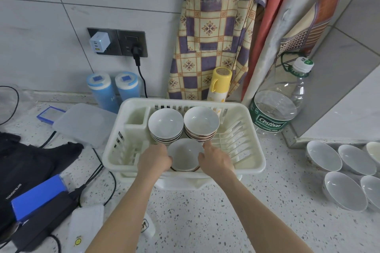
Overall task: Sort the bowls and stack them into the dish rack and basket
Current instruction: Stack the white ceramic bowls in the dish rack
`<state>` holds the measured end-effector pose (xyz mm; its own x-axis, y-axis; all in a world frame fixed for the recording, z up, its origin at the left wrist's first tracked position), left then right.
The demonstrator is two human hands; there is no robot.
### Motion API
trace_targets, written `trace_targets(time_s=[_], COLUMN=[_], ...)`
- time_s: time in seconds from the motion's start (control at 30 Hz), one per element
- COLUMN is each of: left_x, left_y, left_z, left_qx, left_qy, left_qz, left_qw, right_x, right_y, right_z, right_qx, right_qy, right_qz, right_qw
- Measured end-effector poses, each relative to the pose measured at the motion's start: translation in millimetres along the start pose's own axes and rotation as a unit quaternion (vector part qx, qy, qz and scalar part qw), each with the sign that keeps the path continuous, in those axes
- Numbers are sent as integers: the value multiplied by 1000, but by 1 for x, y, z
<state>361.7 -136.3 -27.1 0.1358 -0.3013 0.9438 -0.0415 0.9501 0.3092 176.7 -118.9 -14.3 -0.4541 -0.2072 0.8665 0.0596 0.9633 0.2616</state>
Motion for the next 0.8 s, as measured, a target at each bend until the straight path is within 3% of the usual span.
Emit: trace_targets(time_s=[0.3, 0.43, 0.57, 0.8], left_x=[0, -5, -16, -19], left_y=[-2, -4, -7, -8], left_z=[-1, -6, -9, -12], left_qx=[-1, 12, 16, 24], left_qy=[9, 33, 112, 137], left_qz=[12, -25, -106, -106], left_qw=[1000, 999, 988, 985], right_x=[-4, -12, -18, -19], right_y=[-1, -5, -7, -10], right_z=[1, 16, 23, 27], right_qx=[-14, -73, -108, -103], right_qy=[63, -52, -231, -271], right_qz=[-21, -75, -125, -126], right_qw=[998, 993, 959, 949])
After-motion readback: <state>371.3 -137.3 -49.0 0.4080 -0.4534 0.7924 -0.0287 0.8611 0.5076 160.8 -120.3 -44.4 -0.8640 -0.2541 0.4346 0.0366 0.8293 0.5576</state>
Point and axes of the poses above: each hand's wrist, its own y-axis away from the middle knuckle, its own x-axis out of the back of the hand, z = x × y, the point moved 9 cm from there along -y, towards the middle knuckle, and after that the axes turned 10 degrees about -y, right-handed, at the moved point
